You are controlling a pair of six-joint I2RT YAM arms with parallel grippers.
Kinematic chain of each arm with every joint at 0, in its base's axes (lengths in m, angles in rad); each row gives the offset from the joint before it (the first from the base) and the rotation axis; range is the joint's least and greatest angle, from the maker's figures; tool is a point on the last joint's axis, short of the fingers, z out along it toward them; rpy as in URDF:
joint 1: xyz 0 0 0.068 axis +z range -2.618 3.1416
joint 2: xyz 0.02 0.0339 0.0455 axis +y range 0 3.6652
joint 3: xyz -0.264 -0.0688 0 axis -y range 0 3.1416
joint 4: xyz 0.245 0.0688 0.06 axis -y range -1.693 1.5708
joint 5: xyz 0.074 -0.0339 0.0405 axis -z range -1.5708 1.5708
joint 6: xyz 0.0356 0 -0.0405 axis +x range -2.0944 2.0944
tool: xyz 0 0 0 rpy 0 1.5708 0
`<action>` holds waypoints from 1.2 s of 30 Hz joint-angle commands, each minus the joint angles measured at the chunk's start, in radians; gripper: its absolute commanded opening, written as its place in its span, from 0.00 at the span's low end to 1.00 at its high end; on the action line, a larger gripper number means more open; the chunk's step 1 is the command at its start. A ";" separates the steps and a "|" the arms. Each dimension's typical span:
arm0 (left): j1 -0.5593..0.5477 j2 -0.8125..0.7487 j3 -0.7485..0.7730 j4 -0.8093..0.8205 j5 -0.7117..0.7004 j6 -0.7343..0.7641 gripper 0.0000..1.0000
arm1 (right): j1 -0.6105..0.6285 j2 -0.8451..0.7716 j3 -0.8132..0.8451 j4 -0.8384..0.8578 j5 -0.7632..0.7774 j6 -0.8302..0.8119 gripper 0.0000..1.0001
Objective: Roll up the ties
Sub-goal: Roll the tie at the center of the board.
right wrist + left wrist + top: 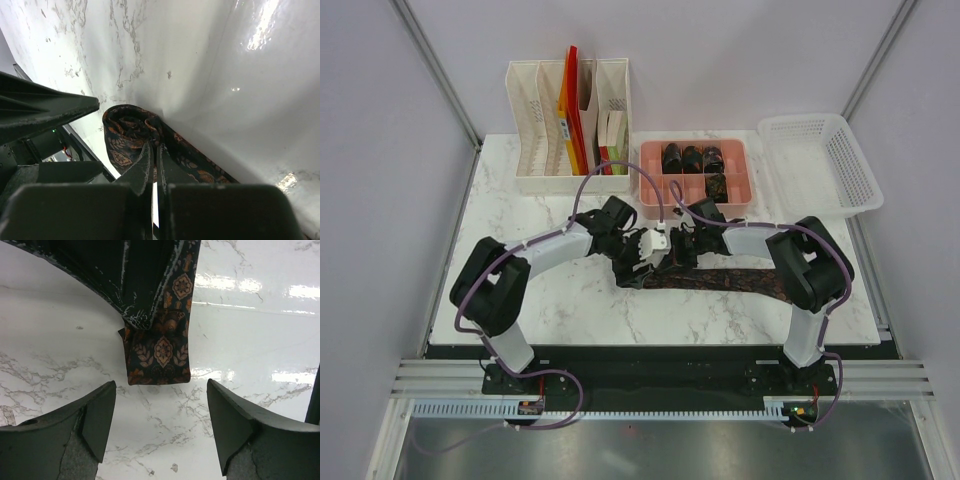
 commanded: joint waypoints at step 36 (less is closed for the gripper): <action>0.067 -0.039 -0.127 0.024 -0.102 0.135 0.25 | 0.110 0.090 0.118 0.126 0.054 0.093 0.00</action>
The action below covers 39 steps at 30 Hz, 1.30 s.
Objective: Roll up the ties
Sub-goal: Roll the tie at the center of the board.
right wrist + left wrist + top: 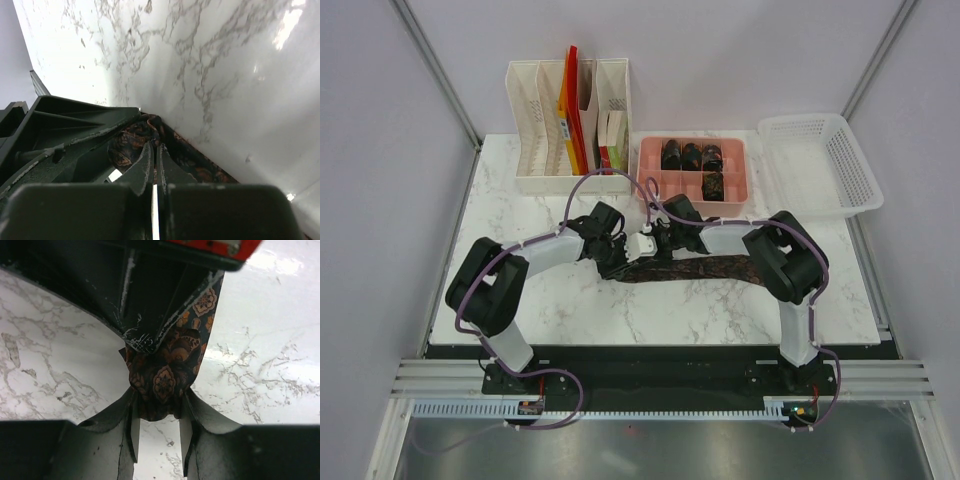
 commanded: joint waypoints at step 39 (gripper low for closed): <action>0.007 0.041 0.074 -0.006 0.195 0.087 0.60 | -0.008 -0.076 -0.109 0.023 0.046 -0.007 0.00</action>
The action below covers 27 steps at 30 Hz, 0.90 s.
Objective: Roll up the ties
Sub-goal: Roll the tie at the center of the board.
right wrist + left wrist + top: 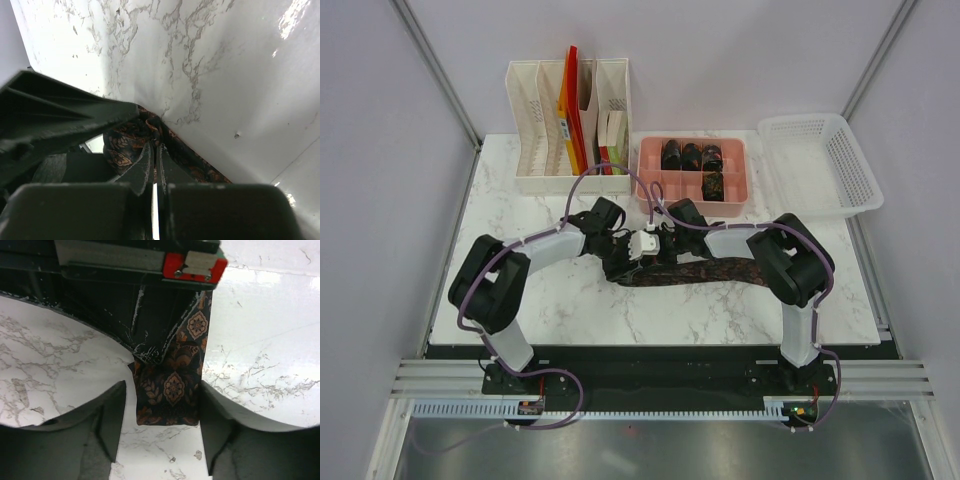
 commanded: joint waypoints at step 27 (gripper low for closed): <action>0.013 0.043 0.008 -0.082 0.036 0.141 0.19 | -0.332 -0.476 0.037 -0.464 -0.139 -1.317 0.46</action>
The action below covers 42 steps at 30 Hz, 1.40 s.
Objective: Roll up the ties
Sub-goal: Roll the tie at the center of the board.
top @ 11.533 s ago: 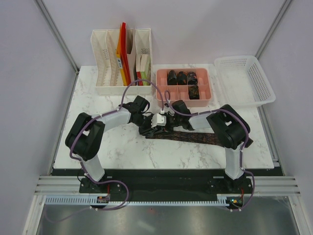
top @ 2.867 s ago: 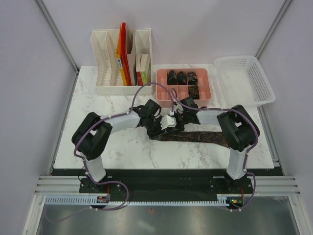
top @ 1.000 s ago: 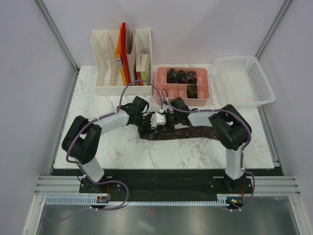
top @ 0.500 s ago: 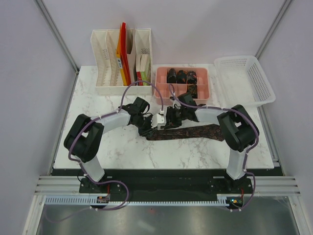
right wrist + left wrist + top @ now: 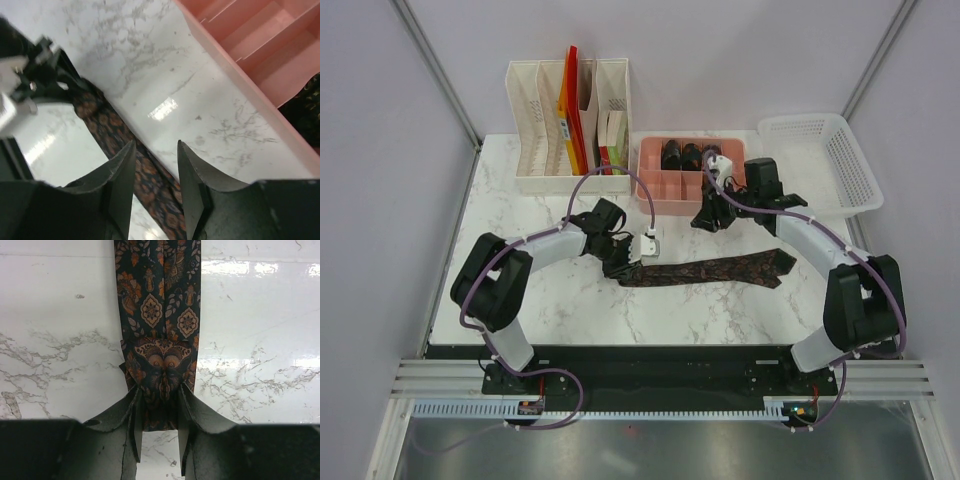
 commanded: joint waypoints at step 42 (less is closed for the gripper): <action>0.049 0.027 0.050 -0.250 -0.173 0.250 0.14 | -0.028 0.188 0.143 -0.750 0.170 -0.876 0.45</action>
